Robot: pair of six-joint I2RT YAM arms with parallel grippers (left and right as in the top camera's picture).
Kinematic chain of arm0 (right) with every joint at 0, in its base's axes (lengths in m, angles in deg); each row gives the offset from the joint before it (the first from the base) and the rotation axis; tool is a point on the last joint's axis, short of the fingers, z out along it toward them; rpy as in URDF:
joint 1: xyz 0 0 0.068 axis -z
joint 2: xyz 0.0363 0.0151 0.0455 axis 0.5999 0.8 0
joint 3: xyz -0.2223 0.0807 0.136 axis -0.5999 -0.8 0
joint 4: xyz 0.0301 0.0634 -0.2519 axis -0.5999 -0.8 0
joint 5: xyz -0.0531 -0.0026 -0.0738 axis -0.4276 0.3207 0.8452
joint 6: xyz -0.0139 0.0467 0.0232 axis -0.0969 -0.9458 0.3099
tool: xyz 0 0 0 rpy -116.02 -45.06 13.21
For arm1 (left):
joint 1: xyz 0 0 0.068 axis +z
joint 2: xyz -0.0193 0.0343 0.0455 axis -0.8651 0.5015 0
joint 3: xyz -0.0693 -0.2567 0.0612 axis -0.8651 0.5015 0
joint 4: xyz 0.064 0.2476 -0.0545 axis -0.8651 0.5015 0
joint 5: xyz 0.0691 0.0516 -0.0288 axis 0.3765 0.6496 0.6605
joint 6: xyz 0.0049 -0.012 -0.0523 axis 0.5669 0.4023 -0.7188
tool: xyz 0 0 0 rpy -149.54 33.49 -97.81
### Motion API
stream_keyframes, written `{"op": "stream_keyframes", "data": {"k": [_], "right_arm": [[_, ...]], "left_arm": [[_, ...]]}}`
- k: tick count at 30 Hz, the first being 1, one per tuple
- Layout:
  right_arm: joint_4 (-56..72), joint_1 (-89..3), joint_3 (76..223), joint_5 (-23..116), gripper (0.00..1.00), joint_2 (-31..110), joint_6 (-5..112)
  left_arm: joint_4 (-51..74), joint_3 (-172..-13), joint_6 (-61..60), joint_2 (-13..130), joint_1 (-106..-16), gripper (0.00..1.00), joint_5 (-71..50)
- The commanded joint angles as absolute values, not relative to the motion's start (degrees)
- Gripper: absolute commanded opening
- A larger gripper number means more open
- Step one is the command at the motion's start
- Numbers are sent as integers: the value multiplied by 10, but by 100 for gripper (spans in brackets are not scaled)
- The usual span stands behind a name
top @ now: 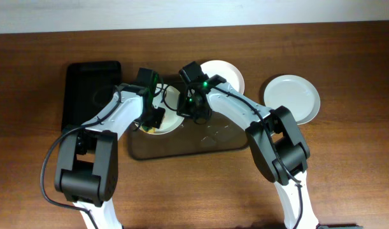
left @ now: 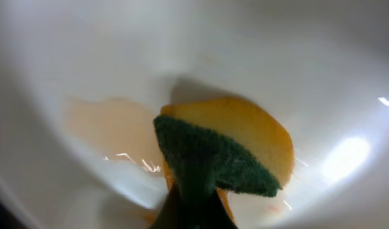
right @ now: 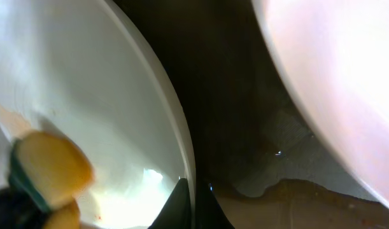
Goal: Clean dirty plates on tray and stack at the side
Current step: 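Lower the sponge back onto the plate and scrub it again, then lift the plate with the right gripper and stack it on the right plate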
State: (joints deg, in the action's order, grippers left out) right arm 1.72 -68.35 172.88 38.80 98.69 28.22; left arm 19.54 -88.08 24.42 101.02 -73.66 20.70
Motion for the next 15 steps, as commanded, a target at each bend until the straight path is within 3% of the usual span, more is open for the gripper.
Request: {"op": "stream_keyframes", "data": {"k": [1,9,15], "right_arm": [[9,-682,1732,399,4,1006,284],[7,-682,1732,402,4,1006,284],[5,-682,1732,402,4,1006,284]], "left_arm": [[174,-851,166,1059,-721,0,381],[127,-930,124,1059,-722,0,429],[264,-1175,125,1059,-720,0,276]]}}
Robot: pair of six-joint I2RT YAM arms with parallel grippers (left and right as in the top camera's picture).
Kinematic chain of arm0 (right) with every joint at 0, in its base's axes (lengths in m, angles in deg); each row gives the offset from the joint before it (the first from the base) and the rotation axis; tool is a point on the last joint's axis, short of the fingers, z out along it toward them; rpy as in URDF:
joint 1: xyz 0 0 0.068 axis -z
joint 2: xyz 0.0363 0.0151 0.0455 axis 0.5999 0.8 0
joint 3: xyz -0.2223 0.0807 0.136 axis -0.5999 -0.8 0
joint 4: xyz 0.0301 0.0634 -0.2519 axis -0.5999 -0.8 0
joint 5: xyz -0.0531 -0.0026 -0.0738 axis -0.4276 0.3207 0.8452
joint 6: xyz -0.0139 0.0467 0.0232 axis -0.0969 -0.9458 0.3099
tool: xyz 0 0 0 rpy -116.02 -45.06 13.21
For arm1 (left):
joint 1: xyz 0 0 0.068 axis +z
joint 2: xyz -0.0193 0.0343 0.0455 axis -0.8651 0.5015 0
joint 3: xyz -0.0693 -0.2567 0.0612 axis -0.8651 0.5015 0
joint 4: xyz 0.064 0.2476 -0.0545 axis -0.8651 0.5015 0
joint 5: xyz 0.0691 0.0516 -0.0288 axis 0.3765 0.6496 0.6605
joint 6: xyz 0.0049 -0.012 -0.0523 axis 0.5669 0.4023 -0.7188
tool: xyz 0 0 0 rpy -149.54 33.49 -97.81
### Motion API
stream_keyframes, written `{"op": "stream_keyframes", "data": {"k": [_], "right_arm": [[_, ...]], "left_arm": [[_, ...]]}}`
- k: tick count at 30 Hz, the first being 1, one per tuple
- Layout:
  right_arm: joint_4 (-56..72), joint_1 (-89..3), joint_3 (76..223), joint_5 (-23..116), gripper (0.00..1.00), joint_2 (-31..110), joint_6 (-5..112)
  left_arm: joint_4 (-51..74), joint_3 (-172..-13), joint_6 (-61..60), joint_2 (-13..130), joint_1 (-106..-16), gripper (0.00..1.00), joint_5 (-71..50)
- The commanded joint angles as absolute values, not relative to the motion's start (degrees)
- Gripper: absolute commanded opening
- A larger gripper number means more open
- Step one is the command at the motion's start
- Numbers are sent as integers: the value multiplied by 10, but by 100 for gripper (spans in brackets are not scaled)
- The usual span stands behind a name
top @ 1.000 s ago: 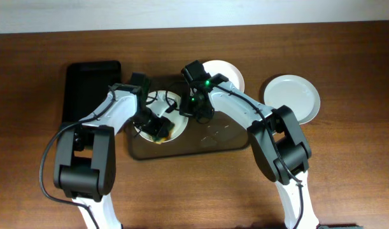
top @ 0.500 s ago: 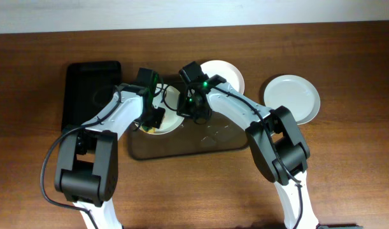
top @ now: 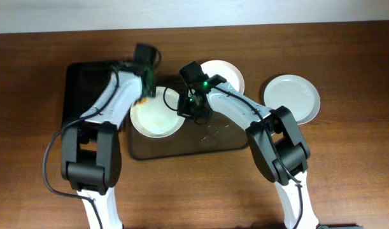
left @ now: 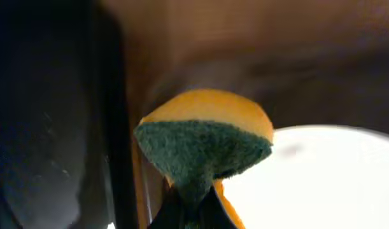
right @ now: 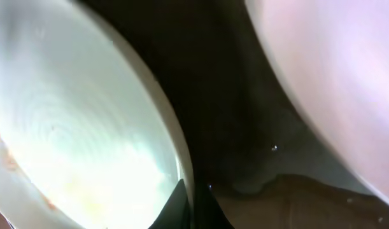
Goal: Clean dirty plates on tray and stack at the side
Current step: 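Lift the plate with the right gripper and stack it on the right plate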
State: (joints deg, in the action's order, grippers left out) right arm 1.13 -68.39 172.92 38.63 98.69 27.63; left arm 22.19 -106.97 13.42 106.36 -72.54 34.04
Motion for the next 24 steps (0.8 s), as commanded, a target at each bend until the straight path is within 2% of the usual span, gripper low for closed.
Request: {"op": "stream_keyframes", "data": {"k": [1,5,8,13,16,24], "right_arm": [[5,-682,1732,402,4,1006,284],[14,-682,1737,385,4,987,359],[1,-685,1737,439,4,938,411],[-45,-714,1737,658,4,829,469],[-51,-757,1737,837,4,768,479],[-53,-879,1737,1273,4,752,477]], "left_arm": [[292,-1217,125,1059,-720,0,270],[351,-1296,125,1059,-709,1,263],[351,-1295,125,1059,-679,1,204],[348,-1295,125,1059,-632,1,186],[347,-1295,125,1059,-624,1,184],[347,-1293,125,1059,-624,0,184]]}}
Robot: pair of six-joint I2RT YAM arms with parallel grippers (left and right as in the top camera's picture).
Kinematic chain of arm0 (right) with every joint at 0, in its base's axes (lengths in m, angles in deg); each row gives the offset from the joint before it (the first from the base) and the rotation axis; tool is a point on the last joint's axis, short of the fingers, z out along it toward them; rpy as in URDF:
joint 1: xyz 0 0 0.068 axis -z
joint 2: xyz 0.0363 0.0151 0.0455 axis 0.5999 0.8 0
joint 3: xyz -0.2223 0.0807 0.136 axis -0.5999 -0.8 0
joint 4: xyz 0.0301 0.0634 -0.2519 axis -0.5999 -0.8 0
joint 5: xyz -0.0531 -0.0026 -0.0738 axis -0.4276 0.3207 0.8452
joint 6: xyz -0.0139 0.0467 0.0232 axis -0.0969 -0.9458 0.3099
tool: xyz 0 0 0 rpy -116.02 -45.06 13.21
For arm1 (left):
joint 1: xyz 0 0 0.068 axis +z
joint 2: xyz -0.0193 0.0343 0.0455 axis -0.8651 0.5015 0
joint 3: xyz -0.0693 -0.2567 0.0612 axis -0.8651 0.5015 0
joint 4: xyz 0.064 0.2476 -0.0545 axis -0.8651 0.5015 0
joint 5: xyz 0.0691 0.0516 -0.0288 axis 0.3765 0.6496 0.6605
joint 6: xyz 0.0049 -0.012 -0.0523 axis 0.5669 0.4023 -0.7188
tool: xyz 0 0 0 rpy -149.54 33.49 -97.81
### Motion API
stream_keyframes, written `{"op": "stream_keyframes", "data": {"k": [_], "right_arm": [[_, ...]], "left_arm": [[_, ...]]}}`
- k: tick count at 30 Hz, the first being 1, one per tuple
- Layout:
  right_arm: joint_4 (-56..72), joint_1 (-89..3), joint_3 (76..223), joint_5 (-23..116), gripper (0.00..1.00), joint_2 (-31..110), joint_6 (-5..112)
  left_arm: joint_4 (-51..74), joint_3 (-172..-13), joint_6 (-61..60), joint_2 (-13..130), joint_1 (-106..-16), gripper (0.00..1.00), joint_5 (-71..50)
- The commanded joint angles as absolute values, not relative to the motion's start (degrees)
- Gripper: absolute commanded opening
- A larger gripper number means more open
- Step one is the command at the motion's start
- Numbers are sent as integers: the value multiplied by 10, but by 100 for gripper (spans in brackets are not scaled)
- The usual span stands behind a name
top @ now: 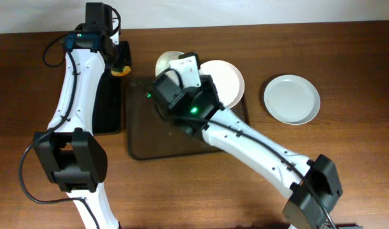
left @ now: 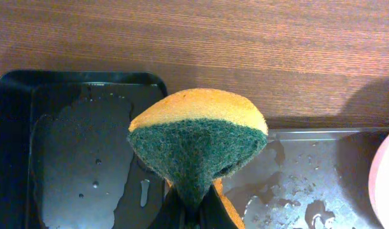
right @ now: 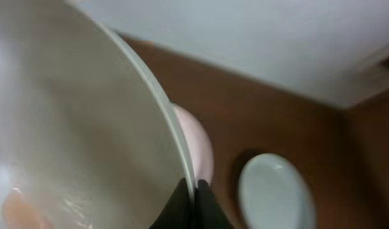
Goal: Clean dirty plates on tray and stack at the side
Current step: 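Lift the plate with the right gripper and stack it on the right plate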
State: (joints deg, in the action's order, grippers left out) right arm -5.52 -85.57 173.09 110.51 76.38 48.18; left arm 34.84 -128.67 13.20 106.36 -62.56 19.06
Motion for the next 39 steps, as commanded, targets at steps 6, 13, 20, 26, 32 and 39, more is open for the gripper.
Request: {"op": "stream_keyframes", "data": {"k": [6,13,20,26,32,39], "right_arm": [[-53,-905,1737,1393,4,752,477],[-40,-916,1737,1442,4,752,477],[-75,-820,1737,993,4,712,477],[-131,-587,1737,634,4,688,458],[-188,-325,1736,517,4,700,431],[-201,-179,1689,518,4,754,432]], "left_arm": [[347,-1291,125,1059,-624,0,184],[347,-1291,125,1059,-625,0,173],[352,-1291,125,1059,-625,1,165],[352,-1291,125,1059,-624,0,165],[352,-1291,125,1074,-625,1,165],[353,-1291,125,1084,-628,1,140]]}}
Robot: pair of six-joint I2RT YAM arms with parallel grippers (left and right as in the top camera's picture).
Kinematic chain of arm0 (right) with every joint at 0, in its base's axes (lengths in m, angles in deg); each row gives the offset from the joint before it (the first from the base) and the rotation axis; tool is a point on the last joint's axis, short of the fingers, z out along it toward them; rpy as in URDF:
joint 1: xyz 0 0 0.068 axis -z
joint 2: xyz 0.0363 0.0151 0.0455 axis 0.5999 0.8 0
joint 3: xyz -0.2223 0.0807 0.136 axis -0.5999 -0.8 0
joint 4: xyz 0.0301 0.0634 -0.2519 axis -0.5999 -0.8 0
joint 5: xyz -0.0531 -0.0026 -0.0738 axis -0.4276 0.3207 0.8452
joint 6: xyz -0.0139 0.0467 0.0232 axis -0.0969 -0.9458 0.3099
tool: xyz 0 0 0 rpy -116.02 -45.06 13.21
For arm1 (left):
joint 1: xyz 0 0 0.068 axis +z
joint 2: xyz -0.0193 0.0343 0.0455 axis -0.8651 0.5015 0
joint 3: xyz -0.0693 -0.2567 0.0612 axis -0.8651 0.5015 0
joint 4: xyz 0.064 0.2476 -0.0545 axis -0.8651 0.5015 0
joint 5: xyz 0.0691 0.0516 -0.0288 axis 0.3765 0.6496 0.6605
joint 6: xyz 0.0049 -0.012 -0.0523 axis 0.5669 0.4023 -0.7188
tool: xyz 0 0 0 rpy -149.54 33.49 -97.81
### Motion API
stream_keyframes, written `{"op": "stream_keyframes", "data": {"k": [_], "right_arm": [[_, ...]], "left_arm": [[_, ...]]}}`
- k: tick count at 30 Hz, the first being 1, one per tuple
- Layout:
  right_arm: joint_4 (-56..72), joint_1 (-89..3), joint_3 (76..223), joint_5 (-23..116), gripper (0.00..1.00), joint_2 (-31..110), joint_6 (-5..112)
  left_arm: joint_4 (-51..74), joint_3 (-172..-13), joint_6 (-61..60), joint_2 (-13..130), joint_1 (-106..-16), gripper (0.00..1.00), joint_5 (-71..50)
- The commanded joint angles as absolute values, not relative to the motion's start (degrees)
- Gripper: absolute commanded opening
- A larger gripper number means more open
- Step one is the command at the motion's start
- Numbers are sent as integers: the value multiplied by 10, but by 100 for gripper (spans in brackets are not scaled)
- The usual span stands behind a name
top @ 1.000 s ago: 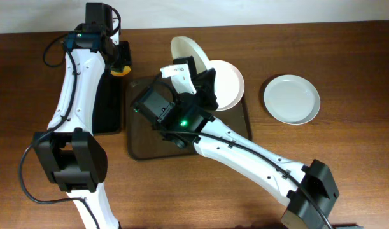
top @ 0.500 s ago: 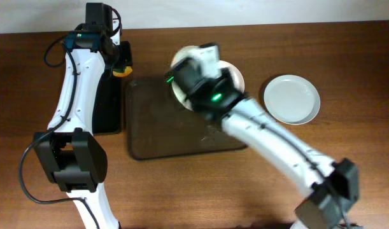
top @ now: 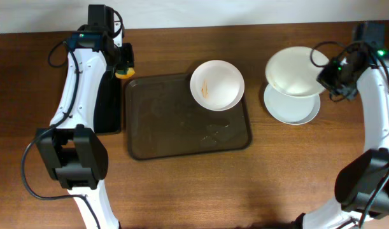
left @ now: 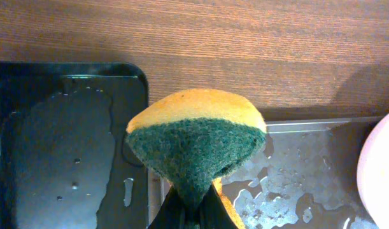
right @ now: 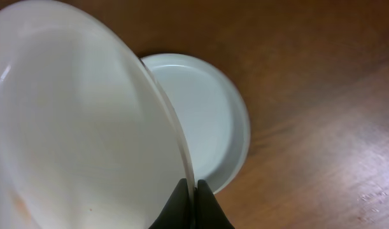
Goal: Clean dirty plates on tray and stack at the side
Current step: 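Lift the plate with the right gripper and stack it on the right plate, then grasp the last white plate rim with the right gripper, pull it center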
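Note:
My right gripper [top: 328, 77] is shut on the rim of a white plate [top: 295, 70], held tilted above the clean plate [top: 292, 108] lying on the table at the right. In the right wrist view the held plate [right: 79, 121] fills the left and the clean plate [right: 210, 121] lies beyond it. A dirty plate [top: 217, 84] with an orange smear sits on the brown tray [top: 181, 127], at its far right corner. My left gripper [top: 121, 65] is shut on a yellow-green sponge [left: 195, 143] over the gap between the black basin [left: 60, 146] and the tray [left: 296, 172].
The black basin [top: 104, 108] lies left of the tray, with water drops on its bottom. The tray [top: 181, 127] surface is wet. Bare wooden table [top: 258, 184] runs along the front.
My right gripper has carried its plate from above the tray's far edge to above the clean plate at the right. The plate left on the tray now shows fully. The left gripper barely shifted.
First my left gripper rubbed the sponge in a plate on the tray while the right held its rim. Then the sponge was off the plate, near the basin. Later the right gripper held the plate raised, and now it hangs over the side plate.

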State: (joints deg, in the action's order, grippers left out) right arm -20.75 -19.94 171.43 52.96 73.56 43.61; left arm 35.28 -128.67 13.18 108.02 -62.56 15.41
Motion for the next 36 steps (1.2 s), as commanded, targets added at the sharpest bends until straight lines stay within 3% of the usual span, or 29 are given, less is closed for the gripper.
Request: {"op": "stream_keyframes", "data": {"k": [1,9,10,11,12,13,17,21,23,31,33,36], "right_arm": [[-190,-172,1672,517,4,760,432],[-19,-171,1520,517,5,787,432],[-2,-171,1509,517,20,791,432],[19,-173,1500,513,50,793,432],[34,-177,1497,501,64,793,433],[46,-182,1498,478,71,792,449],[53,-211,1513,358,65,764,479],[55,-292,1531,386,72,699,476],[54,-337,1531,495,77,693,428],[55,-411,1531,471,76,727,416],[61,-448,1531,476,72,745,384],[63,-491,1531,478,53,784,309]], "left_arm": [[353,-1291,125,1084,-629,1,139],[353,-1291,125,1084,-629,0,139],[353,-1291,125,1084,-629,0,139],[353,-1291,125,1084,-629,1,139],[353,-1291,125,1084,-630,1,139],[353,-1291,125,1084,-633,0,139],[353,-1291,125,1084,-645,1,140],[350,-1291,125,1084,-647,1,140],[350,-1291,125,1084,-647,1,140],[347,-1291,125,1084,-649,1,139],[347,-1291,125,1084,-650,0,140],[352,-1291,125,1084,-651,1,139]]}}
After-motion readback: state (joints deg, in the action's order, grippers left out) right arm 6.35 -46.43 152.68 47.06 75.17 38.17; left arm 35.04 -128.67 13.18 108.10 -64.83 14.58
